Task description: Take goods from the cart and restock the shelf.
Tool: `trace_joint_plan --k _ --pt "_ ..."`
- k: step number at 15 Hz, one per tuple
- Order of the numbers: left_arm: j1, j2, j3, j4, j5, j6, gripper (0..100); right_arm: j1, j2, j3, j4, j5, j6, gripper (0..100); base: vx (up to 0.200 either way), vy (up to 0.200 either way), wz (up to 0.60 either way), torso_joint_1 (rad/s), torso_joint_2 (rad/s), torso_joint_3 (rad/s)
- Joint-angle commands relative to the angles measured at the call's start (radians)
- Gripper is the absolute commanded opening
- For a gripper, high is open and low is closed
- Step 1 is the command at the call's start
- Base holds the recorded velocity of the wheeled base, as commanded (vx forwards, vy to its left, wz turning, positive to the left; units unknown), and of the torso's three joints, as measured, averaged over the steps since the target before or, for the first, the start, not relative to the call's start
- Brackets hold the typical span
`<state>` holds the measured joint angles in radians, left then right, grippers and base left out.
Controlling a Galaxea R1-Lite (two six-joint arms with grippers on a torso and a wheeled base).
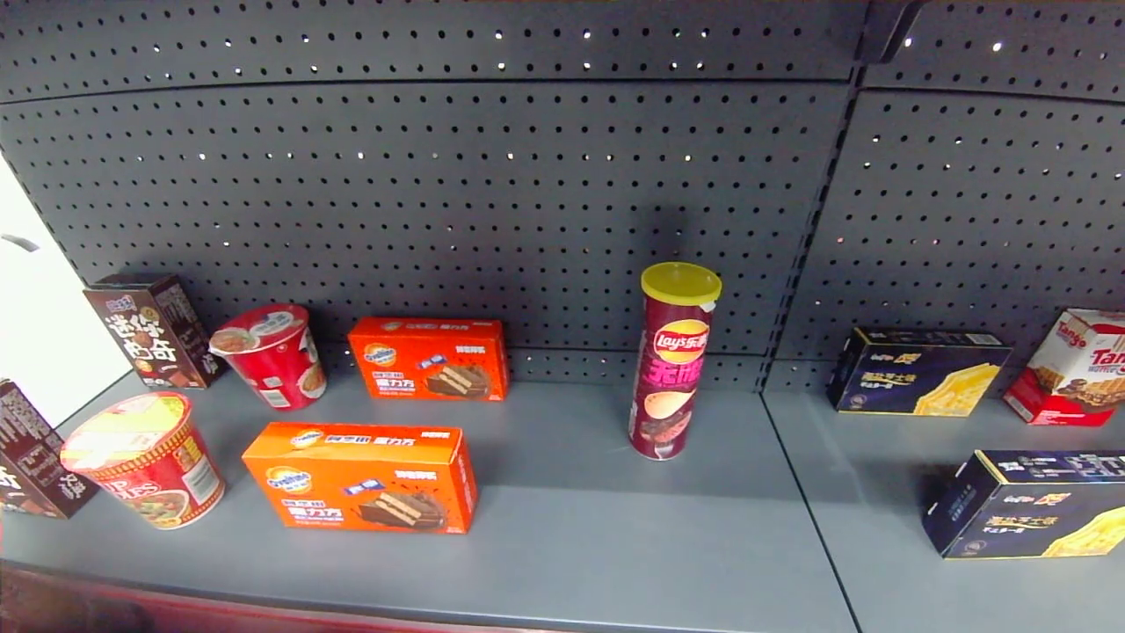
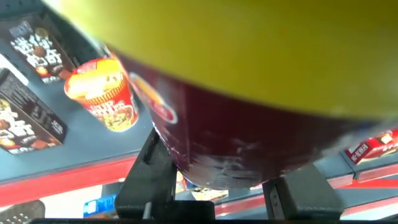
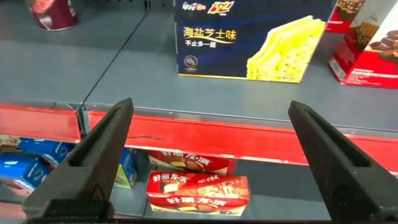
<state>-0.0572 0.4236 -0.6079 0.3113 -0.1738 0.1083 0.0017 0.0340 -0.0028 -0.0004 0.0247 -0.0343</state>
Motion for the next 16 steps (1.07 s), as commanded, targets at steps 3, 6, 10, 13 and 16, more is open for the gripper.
trace_joint_plan --k 3,6,10,13,16 --pt "-0.009 0.099 -0.050 -0.014 -0.069 0.050 0 0.014 0.000 0.001 0.002 0.008 0.005 100 0.000 0.000 0.00 0.000 0.00 0.000" --pt "-0.009 0.150 -0.055 -0.017 -0.208 0.053 0 0.018 0.006 0.001 0.002 0.006 0.028 100 0.000 0.000 0.00 0.000 0.00 0.000" --pt "-0.009 0.238 -0.061 -0.017 -0.269 0.057 0 0.049 0.259 -0.330 -0.039 0.047 0.037 100 0.000 0.000 0.00 0.000 0.00 0.000" --pt "-0.018 0.273 -0.061 -0.020 -0.274 0.062 0 0.271 0.475 -0.408 -0.050 0.011 -0.055 100 0.000 0.000 0.00 0.000 0.00 0.000" --pt "-0.039 0.274 -0.058 -0.031 -0.274 0.060 0 0.434 0.750 -0.611 -0.087 0.038 -0.110 100 0.000 0.000 0.00 0.000 0.00 0.000"
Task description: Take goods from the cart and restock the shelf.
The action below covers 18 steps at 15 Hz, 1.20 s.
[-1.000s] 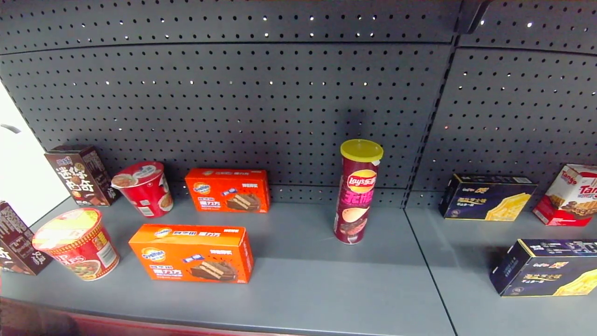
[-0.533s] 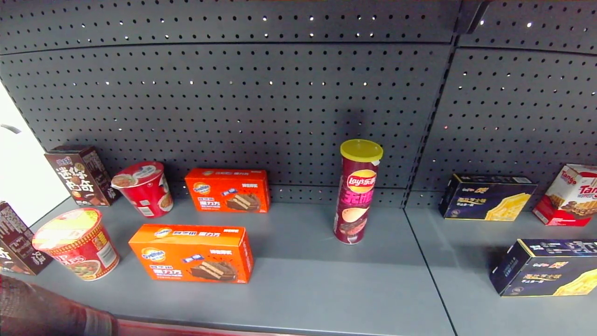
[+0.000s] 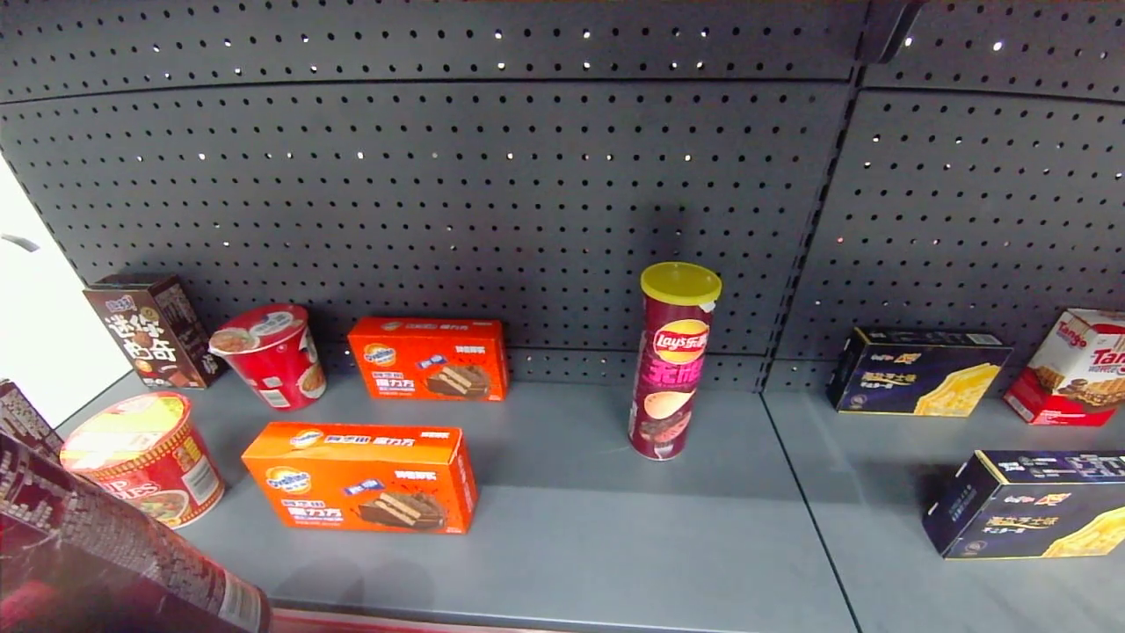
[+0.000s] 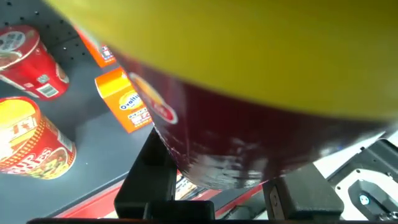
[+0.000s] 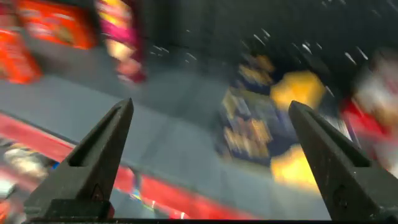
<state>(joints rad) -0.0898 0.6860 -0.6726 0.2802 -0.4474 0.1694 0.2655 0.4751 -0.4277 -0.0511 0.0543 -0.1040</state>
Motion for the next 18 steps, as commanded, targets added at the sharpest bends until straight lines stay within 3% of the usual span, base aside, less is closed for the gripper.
trace_joint_plan --k 1,2,3,5,8,9,11,14,18 --pt "-0.010 0.014 0.007 0.001 0.003 -0.001 0 0.202 0.421 -0.240 -0.101 0.009 -0.013 100 0.000 0.000 0.00 0.000 0.00 0.000" --pt "-0.010 0.015 0.005 0.001 0.003 -0.001 0 0.216 0.479 -0.261 -0.150 0.009 0.001 100 0.000 0.000 0.00 0.000 0.00 0.000" --pt "-0.010 0.024 0.007 0.001 0.001 -0.002 0 0.248 0.648 -0.326 -0.291 0.010 0.015 100 0.000 0.000 0.00 0.000 0.00 0.000" --pt "-0.010 0.032 0.007 0.001 0.003 -0.002 0 0.251 0.827 -0.396 -0.392 0.013 0.017 100 0.000 0.000 0.00 0.000 0.00 0.000" --pt "-0.010 0.055 0.008 -0.023 0.001 -0.011 0 0.251 0.951 -0.436 -0.408 0.019 0.069 100 0.000 0.000 0.00 0.000 0.00 0.000" --pt "-0.011 0.056 0.019 -0.073 0.000 -0.039 0 0.256 0.990 -0.441 -0.429 0.019 0.069 100 0.000 0.000 0.00 0.000 0.00 0.000" --pt "-0.010 0.056 0.056 -0.153 0.000 -0.062 0 0.254 1.040 -0.479 -0.440 0.015 0.069 100 0.000 0.000 0.00 0.000 0.00 0.000" --pt "-0.008 0.053 0.130 -0.239 0.007 -0.068 0 0.251 1.091 -0.530 -0.441 0.013 0.067 100 0.000 0.000 0.00 0.000 0.00 0.000" --pt "-0.007 0.029 0.143 -0.234 0.009 -0.099 0 0.247 1.111 -0.482 -0.501 0.073 0.061 100 0.000 0.000 0.00 0.000 0.00 0.000"
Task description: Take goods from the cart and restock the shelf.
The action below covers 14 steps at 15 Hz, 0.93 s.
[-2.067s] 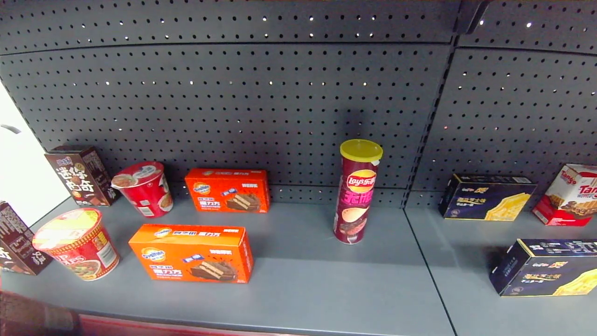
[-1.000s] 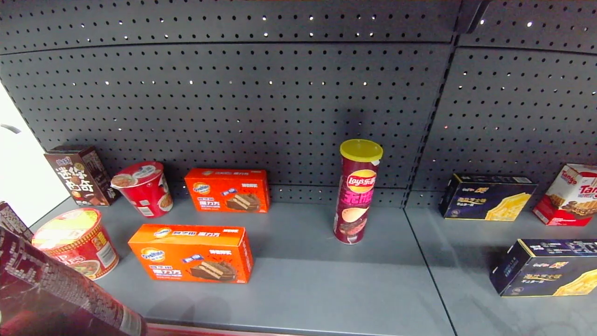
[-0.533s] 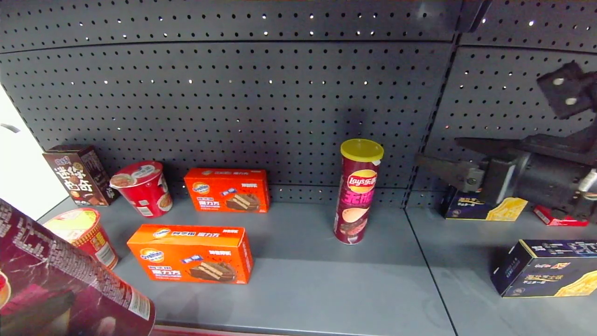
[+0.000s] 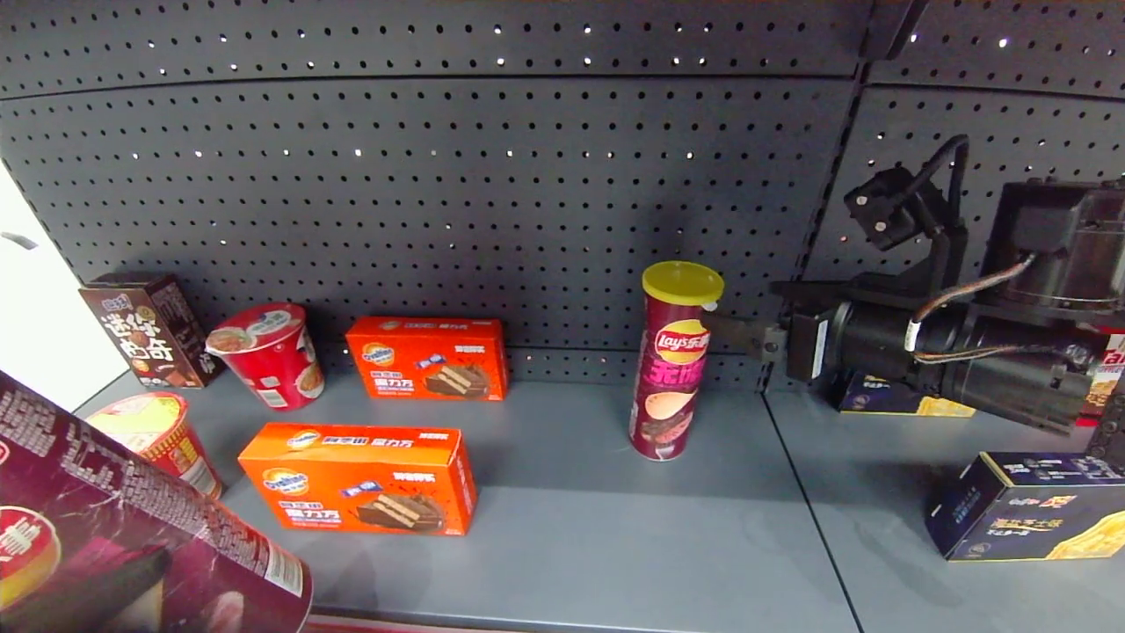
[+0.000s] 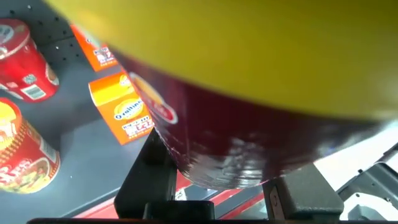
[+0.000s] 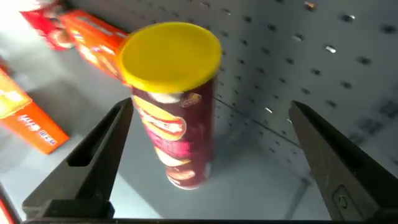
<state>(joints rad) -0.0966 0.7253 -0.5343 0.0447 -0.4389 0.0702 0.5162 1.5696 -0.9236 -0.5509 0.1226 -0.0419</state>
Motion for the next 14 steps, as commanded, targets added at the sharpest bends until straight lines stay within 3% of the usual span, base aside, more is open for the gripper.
trace_joint_plan --k 1,11,14 --pt "0.000 -0.018 0.014 0.000 0.000 -0.001 0 -0.016 0.038 0.026 -0.063 0.062 -0.006 100 0.000 0.000 0.00 0.000 0.00 0.000" --pt "0.003 -0.027 0.013 0.001 0.048 -0.001 0 -0.044 0.135 0.029 -0.106 0.166 -0.036 100 0.000 0.000 0.00 0.000 0.00 0.000" --pt "0.003 -0.029 0.014 0.001 0.060 -0.003 0 -0.087 0.213 0.029 -0.115 0.213 -0.116 100 0.000 0.000 0.00 0.000 0.00 0.000"
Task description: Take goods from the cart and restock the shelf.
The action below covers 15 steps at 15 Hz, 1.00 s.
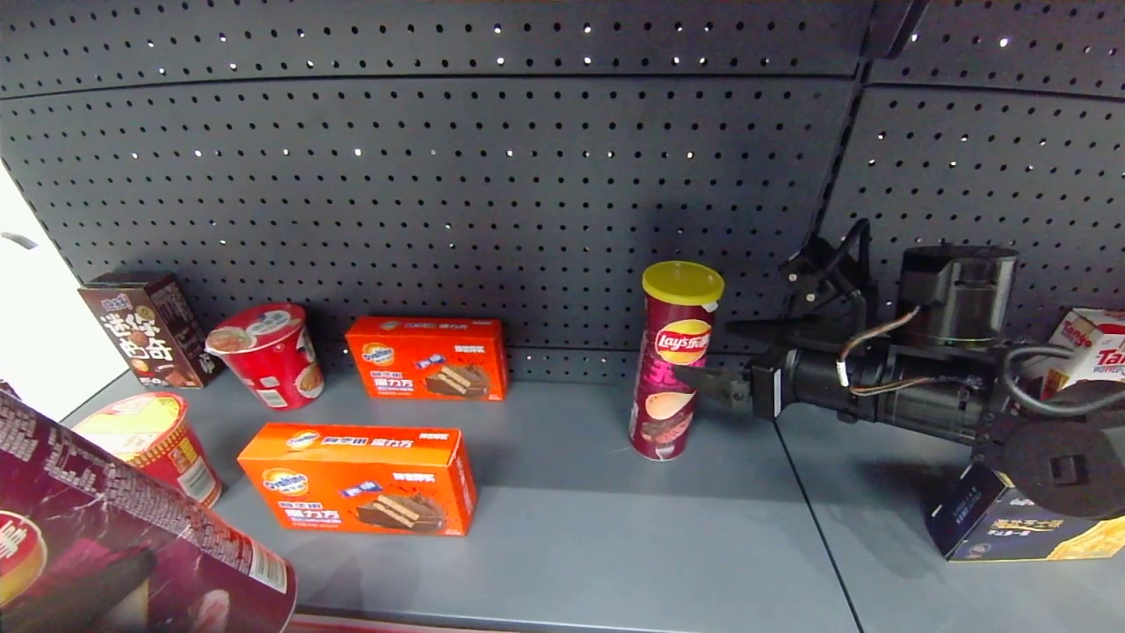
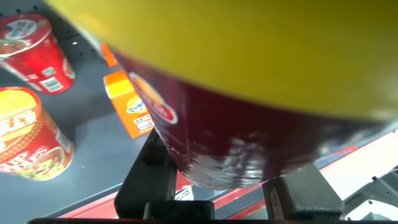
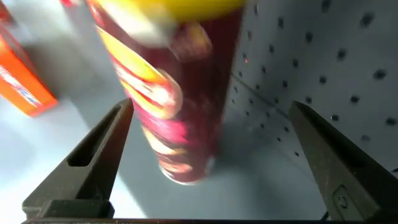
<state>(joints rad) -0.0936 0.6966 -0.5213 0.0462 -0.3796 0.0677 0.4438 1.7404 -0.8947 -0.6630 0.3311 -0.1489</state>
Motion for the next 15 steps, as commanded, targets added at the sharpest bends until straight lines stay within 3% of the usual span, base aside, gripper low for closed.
trace_joint_plan --k 1,4,15 --pt "0.000 0.000 0.001 0.001 0.013 0.000 0 -0.016 0.064 -0.001 -0.032 0.025 -0.011 100 0.000 0.000 0.00 0.000 0.00 0.000" --pt "0.000 -0.003 0.006 0.003 0.013 0.000 0 -0.011 0.119 -0.010 -0.102 0.063 -0.009 100 0.000 0.000 0.00 0.000 0.00 0.000" --pt "0.000 -0.042 0.072 0.004 0.019 0.000 0 -0.013 0.123 0.000 -0.109 0.063 -0.009 100 0.000 0.000 0.00 0.000 0.00 0.000"
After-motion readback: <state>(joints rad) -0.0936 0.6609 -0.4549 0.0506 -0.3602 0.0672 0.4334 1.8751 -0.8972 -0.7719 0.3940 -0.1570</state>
